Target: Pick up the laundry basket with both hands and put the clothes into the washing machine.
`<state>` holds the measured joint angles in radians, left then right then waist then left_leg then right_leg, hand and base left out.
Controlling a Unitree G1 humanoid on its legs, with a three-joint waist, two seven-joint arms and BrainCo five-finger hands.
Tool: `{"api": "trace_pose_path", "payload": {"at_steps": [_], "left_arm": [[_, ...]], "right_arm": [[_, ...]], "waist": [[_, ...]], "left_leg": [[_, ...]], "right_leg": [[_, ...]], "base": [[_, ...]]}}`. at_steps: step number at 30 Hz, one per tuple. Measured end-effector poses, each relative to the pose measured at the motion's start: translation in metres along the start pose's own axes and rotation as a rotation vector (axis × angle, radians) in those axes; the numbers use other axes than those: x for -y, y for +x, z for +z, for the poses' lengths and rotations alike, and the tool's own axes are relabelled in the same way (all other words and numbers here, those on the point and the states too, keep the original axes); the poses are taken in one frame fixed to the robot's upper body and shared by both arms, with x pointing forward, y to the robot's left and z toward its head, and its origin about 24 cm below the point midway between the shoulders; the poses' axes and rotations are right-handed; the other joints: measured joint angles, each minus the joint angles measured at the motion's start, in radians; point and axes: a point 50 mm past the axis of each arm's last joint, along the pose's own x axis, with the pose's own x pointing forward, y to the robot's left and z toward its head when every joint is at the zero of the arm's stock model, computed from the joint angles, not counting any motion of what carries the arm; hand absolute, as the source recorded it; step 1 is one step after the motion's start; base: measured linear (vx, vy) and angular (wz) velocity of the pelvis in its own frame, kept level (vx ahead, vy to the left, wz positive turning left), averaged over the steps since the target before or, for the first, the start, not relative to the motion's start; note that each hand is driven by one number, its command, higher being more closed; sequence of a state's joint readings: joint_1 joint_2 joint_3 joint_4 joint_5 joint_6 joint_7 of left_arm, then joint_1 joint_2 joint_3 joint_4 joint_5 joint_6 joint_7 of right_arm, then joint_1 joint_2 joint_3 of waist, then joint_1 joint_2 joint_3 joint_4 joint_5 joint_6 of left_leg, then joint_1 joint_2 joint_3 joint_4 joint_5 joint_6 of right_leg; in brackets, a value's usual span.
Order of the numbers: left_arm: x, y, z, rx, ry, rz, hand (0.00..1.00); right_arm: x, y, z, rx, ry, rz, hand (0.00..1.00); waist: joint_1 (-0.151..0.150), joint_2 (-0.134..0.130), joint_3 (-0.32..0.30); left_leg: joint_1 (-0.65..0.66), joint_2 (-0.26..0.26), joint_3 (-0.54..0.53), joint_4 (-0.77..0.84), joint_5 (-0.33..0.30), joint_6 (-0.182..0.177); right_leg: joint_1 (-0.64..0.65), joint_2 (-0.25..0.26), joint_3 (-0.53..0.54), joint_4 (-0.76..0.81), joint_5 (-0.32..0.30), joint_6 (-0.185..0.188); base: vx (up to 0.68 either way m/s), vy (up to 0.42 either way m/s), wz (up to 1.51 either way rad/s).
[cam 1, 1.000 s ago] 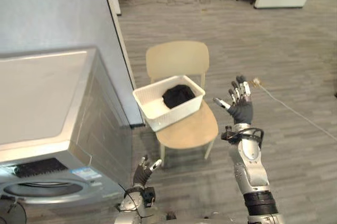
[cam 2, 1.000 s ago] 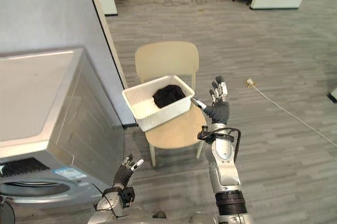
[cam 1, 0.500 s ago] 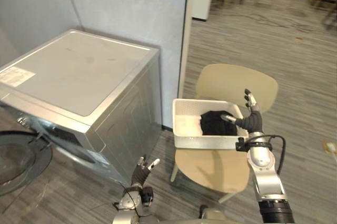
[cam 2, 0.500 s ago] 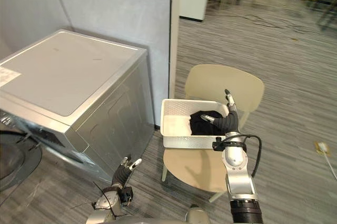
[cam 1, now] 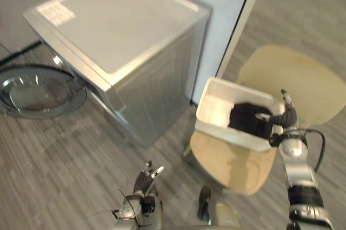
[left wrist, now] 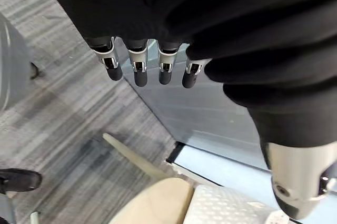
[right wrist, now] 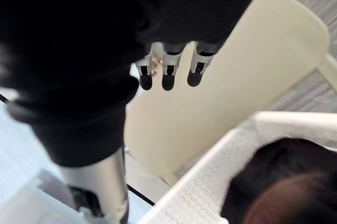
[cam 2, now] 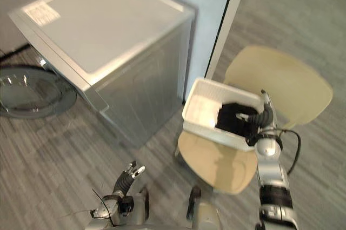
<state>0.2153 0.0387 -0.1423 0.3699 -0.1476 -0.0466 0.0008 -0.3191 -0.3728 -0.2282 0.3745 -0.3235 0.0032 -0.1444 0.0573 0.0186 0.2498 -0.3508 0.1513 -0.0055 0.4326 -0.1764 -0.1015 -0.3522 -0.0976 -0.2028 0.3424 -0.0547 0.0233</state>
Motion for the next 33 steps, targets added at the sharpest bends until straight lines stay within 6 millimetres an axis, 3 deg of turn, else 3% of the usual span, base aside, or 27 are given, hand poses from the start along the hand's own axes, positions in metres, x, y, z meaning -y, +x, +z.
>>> {"api": "trace_pose_path", "payload": {"at_steps": [1, 3, 5, 7, 8, 12, 18, 21, 24, 33], "left_arm": [[0.011, 0.005, 0.017, 0.066, 0.015, -0.048, 0.00], [0.017, 0.006, 0.028, 0.110, 0.007, -0.072, 0.00], [0.026, 0.007, 0.045, 0.182, -0.024, -0.101, 0.00], [0.031, 0.009, 0.054, 0.216, -0.039, -0.112, 0.00], [0.037, 0.010, 0.066, 0.262, -0.055, -0.126, 0.00], [0.043, 0.014, 0.088, 0.341, -0.110, -0.147, 0.00], [0.045, 0.012, 0.096, 0.376, -0.200, -0.156, 0.00], [0.048, 0.011, 0.099, 0.389, -0.231, -0.166, 0.00], [0.051, 0.010, 0.101, 0.397, -0.260, -0.178, 0.00], [0.061, 0.010, 0.108, 0.422, -0.362, -0.233, 0.00]], "right_arm": [[0.005, 0.018, 0.004, -0.026, -0.015, -0.002, 0.00], [0.010, 0.030, 0.012, -0.027, -0.008, -0.013, 0.00], [0.019, 0.051, 0.039, 0.027, -0.035, -0.018, 0.00], [0.031, 0.064, 0.053, 0.045, -0.052, -0.033, 0.00], [0.048, 0.075, 0.065, 0.058, -0.087, -0.063, 0.00], [0.079, 0.092, 0.096, 0.095, -0.208, -0.106, 0.00], [0.098, 0.104, 0.126, 0.124, -0.454, -0.115, 0.00], [0.109, 0.106, 0.125, 0.099, -0.535, -0.126, 0.00], [0.122, 0.105, 0.108, 0.017, -0.611, -0.104, 0.00], [0.148, 0.100, 0.083, -0.110, -0.569, -0.089, 0.00]], "waist": [[0.016, 0.007, 0.048], [0.019, 0.012, 0.077], [0.021, 0.015, 0.117], [0.029, 0.017, 0.122], [0.038, 0.019, 0.135], [0.038, 0.019, 0.166], [0.043, 0.019, 0.184], [0.048, 0.018, 0.185], [0.061, 0.018, 0.196], [0.067, 0.020, 0.206]], "left_leg": [[-0.047, -0.001, 0.011, 0.003, 0.012, -0.001], [-0.070, 0.009, 0.032, 0.006, 0.018, -0.005], [-0.113, 0.030, 0.075, 0.015, 0.031, -0.004], [-0.154, 0.046, 0.096, 0.029, 0.031, -0.005], [-0.192, 0.055, 0.107, 0.038, 0.034, -0.001], [-0.269, 0.058, 0.124, 0.046, 0.047, 0.012], [-0.332, 0.062, 0.139, 0.055, 0.050, 0.015], [-0.354, 0.062, 0.142, 0.052, 0.051, 0.016], [-0.356, 0.058, 0.147, 0.021, 0.072, 0.017], [-0.449, 0.044, 0.129, -0.019, 0.113, 0.009]], "right_leg": [[-0.049, -0.008, 0.001, 0.009, 0.017, -0.002], [-0.073, -0.009, 0.002, 0.007, 0.028, -0.001], [-0.114, -0.007, 0.009, -0.003, 0.053, -0.001], [-0.148, 0.000, 0.012, -0.022, 0.077, -0.001], [-0.169, 0.009, 0.015, -0.058, 0.107, 0.001], [-0.224, 0.009, 0.018, -0.105, 0.150, 0.006], [-0.281, 0.009, 0.019, -0.122, 0.163, 0.009], [-0.306, 0.008, 0.019, -0.122, 0.163, 0.008], [-0.318, 0.002, 0.013, -0.125, 0.163, 0.008], [-0.417, -0.014, -0.016, -0.104, 0.162, 0.006]], "base": [[-0.17, 0.027, -0.01], [-0.13, 0.015, -0.01], [-0.12, 0.016, -0.15], [-0.08, 0.011, -0.22], [-0.04, 0.025, -0.18], [-0.01, 0.030, -0.06], [0.05, 0.000, -0.03], [0.02, -0.011, -0.01], [0.02, -0.034, 0.08], [0.00, -0.020, 0.12]]}}
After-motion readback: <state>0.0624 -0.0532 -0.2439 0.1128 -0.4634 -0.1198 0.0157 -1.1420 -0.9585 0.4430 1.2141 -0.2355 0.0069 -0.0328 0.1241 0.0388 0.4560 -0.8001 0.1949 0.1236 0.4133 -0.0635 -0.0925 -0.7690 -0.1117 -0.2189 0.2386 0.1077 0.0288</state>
